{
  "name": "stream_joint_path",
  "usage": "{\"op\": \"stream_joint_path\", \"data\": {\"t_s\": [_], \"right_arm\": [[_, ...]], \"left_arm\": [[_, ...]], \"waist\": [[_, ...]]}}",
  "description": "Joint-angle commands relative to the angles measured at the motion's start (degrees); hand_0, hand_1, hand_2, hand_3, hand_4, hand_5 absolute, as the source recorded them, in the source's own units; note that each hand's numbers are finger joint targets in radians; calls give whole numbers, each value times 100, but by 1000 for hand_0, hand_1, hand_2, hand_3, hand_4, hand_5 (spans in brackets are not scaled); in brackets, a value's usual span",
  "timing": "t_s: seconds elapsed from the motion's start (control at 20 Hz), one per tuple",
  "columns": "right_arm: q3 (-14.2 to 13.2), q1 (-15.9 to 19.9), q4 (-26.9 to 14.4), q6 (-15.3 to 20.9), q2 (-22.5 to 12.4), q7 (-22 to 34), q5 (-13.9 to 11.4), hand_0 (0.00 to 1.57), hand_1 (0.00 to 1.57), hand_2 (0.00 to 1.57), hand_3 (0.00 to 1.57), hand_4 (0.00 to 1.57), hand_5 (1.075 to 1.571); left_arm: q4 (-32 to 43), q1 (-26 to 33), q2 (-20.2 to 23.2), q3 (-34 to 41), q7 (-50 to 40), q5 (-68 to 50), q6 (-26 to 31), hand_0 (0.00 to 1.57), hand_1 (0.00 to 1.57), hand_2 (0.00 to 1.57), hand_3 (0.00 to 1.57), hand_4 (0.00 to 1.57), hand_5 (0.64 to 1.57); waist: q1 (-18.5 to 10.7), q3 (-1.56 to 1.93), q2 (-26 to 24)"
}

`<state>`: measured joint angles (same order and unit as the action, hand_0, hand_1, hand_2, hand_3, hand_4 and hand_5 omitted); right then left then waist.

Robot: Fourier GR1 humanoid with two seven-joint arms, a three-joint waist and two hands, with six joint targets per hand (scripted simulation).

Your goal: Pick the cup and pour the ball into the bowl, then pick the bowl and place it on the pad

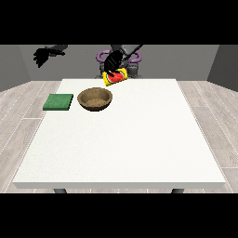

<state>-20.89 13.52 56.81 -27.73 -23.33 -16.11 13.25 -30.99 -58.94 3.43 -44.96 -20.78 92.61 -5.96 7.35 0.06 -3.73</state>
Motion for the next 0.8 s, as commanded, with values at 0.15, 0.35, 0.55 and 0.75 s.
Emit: {"op": "stream_joint_path", "data": {"t_s": [0.15,0.35,0.55,0.75], "right_arm": [[117,-119,11,265,201,331,-62,0,0,0,0,0,1569],[69,-36,-10,607,432,391,-44,0,0,0,0,225,1565],[-46,-143,83,763,384,406,-23,0,0,0,0,251,1567],[-53,26,144,779,491,292,44,0,0,0,0,364,1568]], "left_arm": [[-227,50,48,-61,455,480,352,1446,1446,1571,1571,1529,1134],[-892,319,-117,1551,-135,-1087,-673,1499,1499,1571,1571,1571,1092],[-1366,814,-15,2829,-49,-2433,-1509,1236,1236,1543,1425,1513,1196],[-2080,1607,-334,3631,314,-4153,-2264,558,558,0,0,891,1502]], "waist": [[-223,-6,-199],[-692,-49,-74],[-914,-78,39],[-958,-136,520]]}}
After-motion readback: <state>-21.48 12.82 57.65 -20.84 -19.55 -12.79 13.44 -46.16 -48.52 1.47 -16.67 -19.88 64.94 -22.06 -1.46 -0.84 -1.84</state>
